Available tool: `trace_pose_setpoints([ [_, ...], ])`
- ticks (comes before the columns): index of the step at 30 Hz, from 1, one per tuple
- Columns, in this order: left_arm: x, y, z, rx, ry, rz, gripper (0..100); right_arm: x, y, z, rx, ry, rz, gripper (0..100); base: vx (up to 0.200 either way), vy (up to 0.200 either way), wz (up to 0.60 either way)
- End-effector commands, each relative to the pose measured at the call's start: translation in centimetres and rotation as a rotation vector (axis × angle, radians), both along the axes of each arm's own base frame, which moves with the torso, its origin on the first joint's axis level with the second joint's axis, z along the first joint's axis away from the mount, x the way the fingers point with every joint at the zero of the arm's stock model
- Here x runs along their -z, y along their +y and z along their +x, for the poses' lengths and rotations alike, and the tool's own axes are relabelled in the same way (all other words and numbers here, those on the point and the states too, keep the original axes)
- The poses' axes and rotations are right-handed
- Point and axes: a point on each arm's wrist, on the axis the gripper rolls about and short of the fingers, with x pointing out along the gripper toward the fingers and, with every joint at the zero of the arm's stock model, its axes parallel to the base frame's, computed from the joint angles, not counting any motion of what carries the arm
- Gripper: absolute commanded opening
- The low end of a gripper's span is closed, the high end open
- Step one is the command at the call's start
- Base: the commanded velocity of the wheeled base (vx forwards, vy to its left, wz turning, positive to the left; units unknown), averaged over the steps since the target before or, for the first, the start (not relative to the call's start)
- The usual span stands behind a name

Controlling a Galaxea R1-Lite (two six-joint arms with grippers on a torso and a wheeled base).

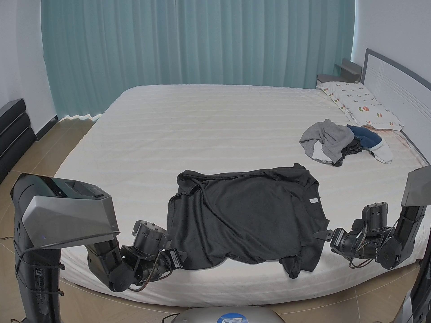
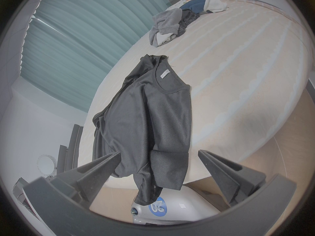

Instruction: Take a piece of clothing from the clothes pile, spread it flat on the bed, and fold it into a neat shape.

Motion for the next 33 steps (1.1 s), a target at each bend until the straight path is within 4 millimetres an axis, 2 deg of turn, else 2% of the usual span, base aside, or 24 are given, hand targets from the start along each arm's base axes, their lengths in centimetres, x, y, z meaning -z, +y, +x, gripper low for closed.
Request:
trace_pose_setpoints([
  [1, 0.1, 0.4, -0.5, -0.004, 0.017, 0.009, 0, 0.7, 0.0, -0.2, -0.011, 0.026, -0.015, 100, 0.0, 0.0, 0.0],
  [6, 0.2, 1.0, -0.9, -0.015, 0.033, 0.018, 0, 1.2, 0.0, -0.2, -0.015, 0.038, -0.025, 100, 0.0, 0.0, 0.0],
  [8, -0.7, 1.8, -0.9, -0.035, 0.019, 0.014, 0, 1.1, 0.0, -0.1, -0.013, 0.024, -0.024, 100, 0.0, 0.0, 0.0],
  [20, -2.5, 5.2, -0.3, -0.072, -0.001, 0.077, 0, 2.0, -0.1, 0.0, -0.01, 0.012, -0.024, 100, 0.0, 0.0, 0.0],
  [26, -5.0, 6.4, 0.4, -0.117, -0.058, 0.045, 0, 2.0, -0.2, 1.1, 0.005, -0.023, -0.017, 100, 0.0, 0.0, 0.0],
  [33, -5.1, 6.9, 0.7, -0.137, -0.066, 0.043, 0, 3.0, -0.2, 2.4, 0.023, -0.025, -0.029, 100, 0.0, 0.0, 0.0],
])
